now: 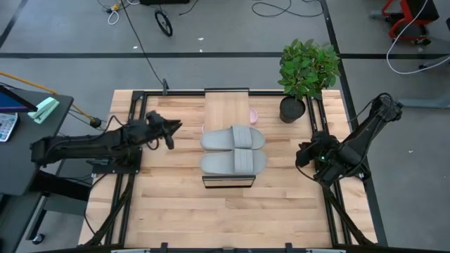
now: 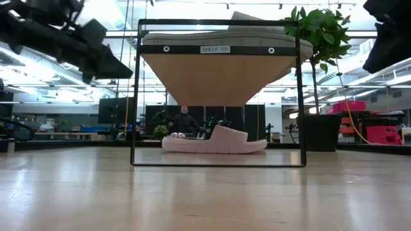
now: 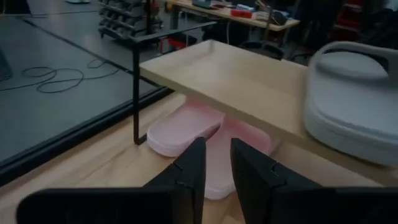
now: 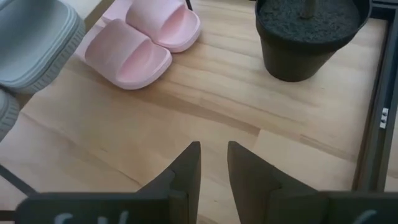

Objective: Pick and place slides into the shelf
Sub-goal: Put the bottom pink slipper on the shelf

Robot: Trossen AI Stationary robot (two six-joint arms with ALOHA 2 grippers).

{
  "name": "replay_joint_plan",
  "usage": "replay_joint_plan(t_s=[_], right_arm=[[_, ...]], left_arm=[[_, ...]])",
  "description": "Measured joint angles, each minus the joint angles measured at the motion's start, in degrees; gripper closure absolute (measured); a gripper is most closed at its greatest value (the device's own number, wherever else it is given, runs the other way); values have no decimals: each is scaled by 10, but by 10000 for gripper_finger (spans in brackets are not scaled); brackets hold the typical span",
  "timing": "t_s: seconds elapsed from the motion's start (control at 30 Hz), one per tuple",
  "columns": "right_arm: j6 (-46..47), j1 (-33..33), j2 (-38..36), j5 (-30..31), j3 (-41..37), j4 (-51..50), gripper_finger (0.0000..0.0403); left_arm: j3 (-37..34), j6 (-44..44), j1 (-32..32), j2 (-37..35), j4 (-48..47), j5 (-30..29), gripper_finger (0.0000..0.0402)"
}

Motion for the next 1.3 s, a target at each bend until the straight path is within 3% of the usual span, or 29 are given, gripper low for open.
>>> replay_joint_plan(t_s=[0.17, 0.43, 0.67, 0.83, 1.07, 1.3], right_arm=[[-3, 0, 1, 0, 0, 14, 318], [-50, 0, 1, -1, 0, 76, 318], [-53, 0, 1, -1, 0, 98, 318], [-53, 0, 1, -1, 0, 118, 318], [-42, 0, 1, -2, 0, 131, 318], [-23, -2, 1, 5, 0, 132, 318]], left_arm=[[0, -2, 44, 66, 55, 31, 315], [0, -27, 156, 170, 60, 99, 308], [0, -65, 263, 262, 169, 268, 298], [0, -75, 321, 340, 184, 339, 284], [0, -121, 337, 451, 274, 453, 237], [0, -163, 332, 516, 373, 518, 193]])
